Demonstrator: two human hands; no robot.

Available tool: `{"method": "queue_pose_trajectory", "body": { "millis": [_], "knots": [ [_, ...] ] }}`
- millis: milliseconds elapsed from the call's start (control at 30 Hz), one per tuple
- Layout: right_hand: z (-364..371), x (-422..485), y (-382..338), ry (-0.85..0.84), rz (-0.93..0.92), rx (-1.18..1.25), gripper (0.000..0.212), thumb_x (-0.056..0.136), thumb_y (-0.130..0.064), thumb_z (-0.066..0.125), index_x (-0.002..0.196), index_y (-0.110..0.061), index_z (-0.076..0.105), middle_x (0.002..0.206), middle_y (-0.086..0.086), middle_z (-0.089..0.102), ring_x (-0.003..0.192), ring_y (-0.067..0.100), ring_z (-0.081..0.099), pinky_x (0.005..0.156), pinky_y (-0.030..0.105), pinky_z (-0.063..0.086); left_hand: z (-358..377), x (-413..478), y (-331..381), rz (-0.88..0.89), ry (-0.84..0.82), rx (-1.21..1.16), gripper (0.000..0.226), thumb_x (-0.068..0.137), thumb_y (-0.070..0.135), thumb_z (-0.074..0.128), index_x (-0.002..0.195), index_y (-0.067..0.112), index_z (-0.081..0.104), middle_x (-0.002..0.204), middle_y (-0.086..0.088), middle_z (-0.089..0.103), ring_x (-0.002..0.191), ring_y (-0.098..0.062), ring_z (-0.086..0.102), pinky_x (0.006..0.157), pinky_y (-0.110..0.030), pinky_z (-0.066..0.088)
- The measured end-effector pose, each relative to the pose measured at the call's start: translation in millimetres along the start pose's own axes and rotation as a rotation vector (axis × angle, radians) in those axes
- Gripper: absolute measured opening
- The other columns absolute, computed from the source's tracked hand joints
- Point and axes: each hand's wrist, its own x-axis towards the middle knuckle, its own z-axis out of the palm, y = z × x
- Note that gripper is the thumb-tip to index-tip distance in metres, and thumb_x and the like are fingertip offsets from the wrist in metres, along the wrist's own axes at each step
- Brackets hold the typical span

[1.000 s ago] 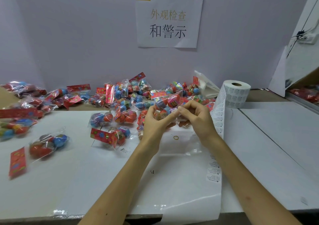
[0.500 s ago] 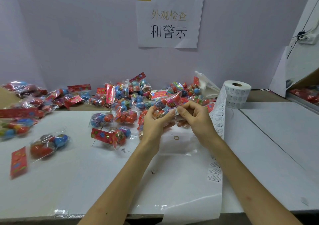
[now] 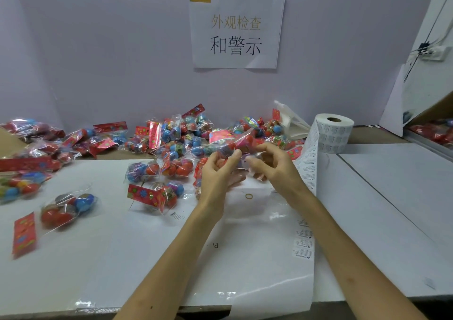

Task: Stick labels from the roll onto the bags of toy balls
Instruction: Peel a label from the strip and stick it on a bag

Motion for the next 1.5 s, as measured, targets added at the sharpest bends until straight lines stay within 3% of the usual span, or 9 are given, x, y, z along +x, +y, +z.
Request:
{"method": "queue_pose_trajectory", "body": {
  "millis": [100, 200, 367, 567, 767, 1000, 1167, 1267, 1500],
  "knots": [
    [0.4, -0.9, -2.1, 0.032, -0.003, 0.018, 0.031, 0.088, -0.042, 0.067, 0.108, -0.018, 0.068, 0.091, 0.000, 0.072, 0.085, 0.017, 0.070, 0.073, 0.026, 0.054, 3.3, -1.4, 0.1, 0.049, -0.003, 0.081, 0.023, 0.099, 0.031, 0.066, 0.110, 0.012, 0.069, 0.089, -0.004, 0.076, 0.085, -0.026, 0.075, 0.069, -0.032, 0.063],
    [-0.6, -1.1, -2.5, 0.102, -0.015, 0.140, 0.016, 0.096, -0.033, 0.065, 0.090, -0.019, 0.068, 0.077, -0.011, 0.071, 0.069, 0.001, 0.068, 0.059, 0.012, 0.049, 4.5, -4.1, -1.0, 0.105, -0.047, 0.167, 0.008, 0.098, 0.026, 0.068, 0.096, 0.018, 0.070, 0.082, 0.000, 0.076, 0.082, -0.024, 0.075, 0.062, -0.024, 0.058],
    [-3.5, 2.3, 3.1, 0.198, 0.009, 0.066, 0.018, 0.095, -0.019, 0.070, 0.082, -0.006, 0.070, 0.073, 0.006, 0.070, 0.067, 0.011, 0.066, 0.062, 0.026, 0.054, 4.9, -6.8, 1.2, 0.147, -0.064, 0.234, 0.032, 0.099, 0.022, 0.066, 0.072, 0.039, 0.069, 0.072, 0.012, 0.071, 0.075, -0.010, 0.072, 0.064, -0.020, 0.056],
    [-4.6, 4.0, 6.4, 0.213, -0.029, 0.021, 0.016, 0.092, -0.013, 0.073, 0.081, -0.002, 0.070, 0.070, 0.004, 0.068, 0.067, 0.014, 0.064, 0.065, 0.028, 0.056, 6.0, -5.3, 0.1, 0.131, -0.061, 0.217, 0.019, 0.098, 0.031, 0.067, 0.087, 0.017, 0.070, 0.079, 0.002, 0.075, 0.079, -0.018, 0.074, 0.072, -0.032, 0.062],
    [-2.9, 3.8, 7.1, 0.180, -0.046, -0.031, 0.017, 0.092, -0.015, 0.074, 0.083, -0.001, 0.070, 0.079, 0.021, 0.069, 0.069, 0.027, 0.064, 0.067, 0.041, 0.057, 2.4, -1.8, 0.6, 0.060, 0.008, 0.184, 0.006, 0.098, 0.019, 0.066, 0.095, 0.018, 0.072, 0.078, 0.006, 0.074, 0.076, -0.009, 0.073, 0.058, -0.021, 0.055],
    [0.5, 2.2, 4.4, 0.057, 0.075, 0.012, 0.014, 0.096, -0.025, 0.069, 0.101, -0.012, 0.071, 0.096, 0.012, 0.073, 0.084, 0.015, 0.068, 0.066, 0.024, 0.052, -0.5, 1.6, 1.8, 0.046, 0.094, 0.201, 0.018, 0.099, 0.014, 0.063, 0.086, 0.024, 0.072, 0.075, 0.016, 0.074, 0.076, 0.000, 0.072, 0.060, -0.018, 0.057],
    [-0.1, 1.8, 3.2, 0.093, 0.135, 0.091, 0.019, 0.098, -0.027, 0.065, 0.100, -0.009, 0.070, 0.089, 0.008, 0.071, 0.081, 0.019, 0.066, 0.077, 0.040, 0.055, 1.8, 0.4, 0.9, 0.038, 0.103, 0.226, 0.022, 0.097, 0.014, 0.065, 0.080, 0.026, 0.073, 0.085, 0.008, 0.072, 0.085, -0.009, 0.069, 0.069, -0.026, 0.060],
    [-4.3, 2.9, 0.7, 0.126, 0.144, 0.138, 0.005, 0.097, -0.019, 0.067, 0.097, -0.017, 0.072, 0.086, 0.006, 0.071, 0.078, 0.020, 0.064, 0.074, 0.039, 0.054, 3.2, -1.2, 3.0, 0.049, 0.090, 0.249, 0.023, 0.095, 0.011, 0.066, 0.079, 0.025, 0.072, 0.089, 0.004, 0.071, 0.087, -0.010, 0.067, 0.068, -0.023, 0.056],
    [-14.1, 4.1, 0.5, 0.131, 0.116, 0.116, 0.016, 0.091, -0.001, 0.068, 0.095, -0.016, 0.071, 0.083, 0.005, 0.072, 0.076, 0.023, 0.067, 0.073, 0.038, 0.060, 5.0, -3.2, 3.0, 0.024, 0.057, 0.256, 0.022, 0.095, 0.008, 0.066, 0.081, 0.024, 0.074, 0.095, -0.004, 0.073, 0.095, -0.022, 0.069, 0.080, -0.034, 0.060]
  ]
}}
